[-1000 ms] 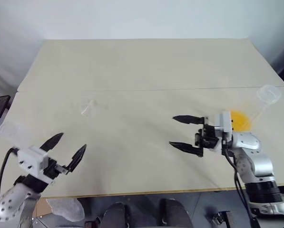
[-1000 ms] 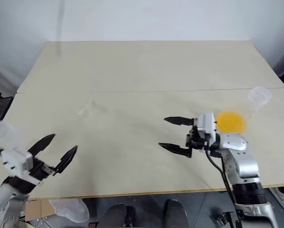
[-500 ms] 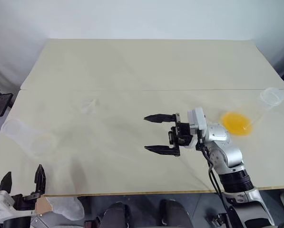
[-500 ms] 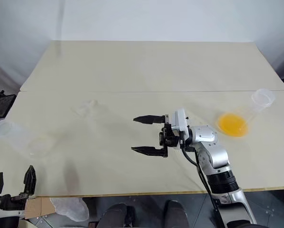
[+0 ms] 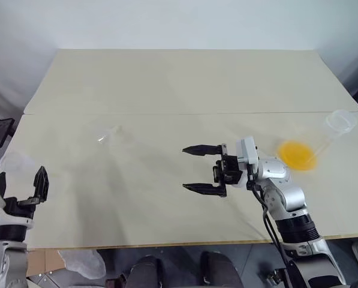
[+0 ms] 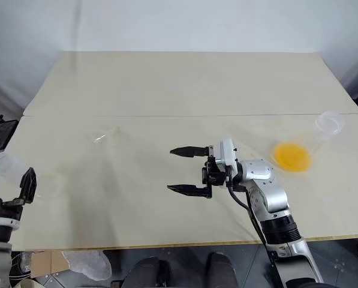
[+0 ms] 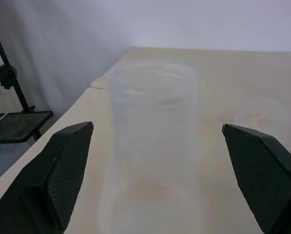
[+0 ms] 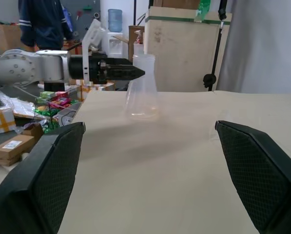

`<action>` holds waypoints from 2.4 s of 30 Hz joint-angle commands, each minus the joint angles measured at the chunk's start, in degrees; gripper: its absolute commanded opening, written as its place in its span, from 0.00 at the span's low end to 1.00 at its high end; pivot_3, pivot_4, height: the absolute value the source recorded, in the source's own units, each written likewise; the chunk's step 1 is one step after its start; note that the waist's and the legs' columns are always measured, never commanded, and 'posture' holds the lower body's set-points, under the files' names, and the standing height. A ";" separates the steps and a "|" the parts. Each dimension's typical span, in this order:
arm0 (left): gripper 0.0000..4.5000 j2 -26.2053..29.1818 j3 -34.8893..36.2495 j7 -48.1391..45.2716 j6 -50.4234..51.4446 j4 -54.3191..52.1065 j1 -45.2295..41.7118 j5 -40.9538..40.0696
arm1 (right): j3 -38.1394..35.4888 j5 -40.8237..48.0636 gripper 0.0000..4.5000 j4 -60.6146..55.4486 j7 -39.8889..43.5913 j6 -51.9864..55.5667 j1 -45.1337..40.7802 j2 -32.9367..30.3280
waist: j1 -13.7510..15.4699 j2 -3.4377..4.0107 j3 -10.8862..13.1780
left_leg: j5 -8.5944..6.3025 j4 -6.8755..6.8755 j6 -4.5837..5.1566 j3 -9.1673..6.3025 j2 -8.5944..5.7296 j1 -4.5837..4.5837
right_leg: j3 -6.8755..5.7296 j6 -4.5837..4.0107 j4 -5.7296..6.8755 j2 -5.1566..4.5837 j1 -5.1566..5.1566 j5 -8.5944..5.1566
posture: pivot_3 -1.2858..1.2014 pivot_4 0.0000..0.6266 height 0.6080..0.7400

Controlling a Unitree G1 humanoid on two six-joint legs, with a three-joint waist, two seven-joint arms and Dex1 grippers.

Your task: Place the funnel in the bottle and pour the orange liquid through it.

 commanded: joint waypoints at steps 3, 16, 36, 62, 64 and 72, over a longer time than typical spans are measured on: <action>1.00 3.79 1.14 0.59 5.31 0.35 -4.18 -1.70 | -0.13 0.57 1.00 -3.18 -1.19 -0.24 0.95 0.61 | 0.01 0.00 0.00 | 0.00 0.00 -0.02 0.01 0.00 0.00 | -0.02 0.00 0.01 0.02 0.00 0.00 | 0.52 0.24 1.00; 0.54 4.78 2.20 -2.19 4.86 1.99 -6.27 -0.73 | -0.56 -0.18 1.00 -3.08 -3.20 -1.69 2.02 1.10 | 0.15 0.00 0.00 | 0.01 -0.01 -0.06 0.04 -0.26 0.01 | -0.01 0.00 0.01 0.02 -0.01 0.00 | 0.52 0.24 1.00; 0.54 5.69 -44.32 -43.97 1.81 35.06 -59.18 8.10 | -22.82 -1.89 1.00 -18.68 -19.40 -2.98 29.52 -10.95 | 0.51 0.00 0.00 | 0.10 -0.15 -0.16 0.69 -0.46 0.00 | -0.34 0.06 -0.09 0.05 -0.05 0.04 | 0.52 0.24 1.00; 0.99 3.83 -39.43 -50.71 -4.64 38.47 -56.23 11.71 | -20.19 -1.90 1.00 -20.35 -24.43 -3.32 29.70 -10.27 | 0.66 -0.03 0.02 | 0.13 -0.01 -0.10 0.38 -0.44 -0.01 | -0.29 0.07 -0.06 0.00 -0.01 0.05 | 0.52 0.24 1.00; 0.99 5.21 -36.97 -50.28 -4.09 35.63 -53.88 10.68 | -19.43 -1.96 1.00 -19.02 -23.50 -3.38 28.12 -10.21 | 0.60 -0.03 0.02 | 0.13 -0.01 -0.10 0.18 -0.44 -0.01 | -0.29 0.07 -0.05 0.00 -0.01 0.05 | 0.52 0.24 1.00; 0.99 10.74 -22.99 -42.56 -2.17 21.46 -39.09 6.70 | -14.08 -0.06 1.00 -11.63 -19.00 -0.68 18.16 -9.24 | 0.13 -0.02 0.02 | 0.13 -0.01 -0.11 0.09 -0.35 0.02 | -0.33 0.06 0.01 0.00 0.00 0.05 | 0.52 0.24 1.00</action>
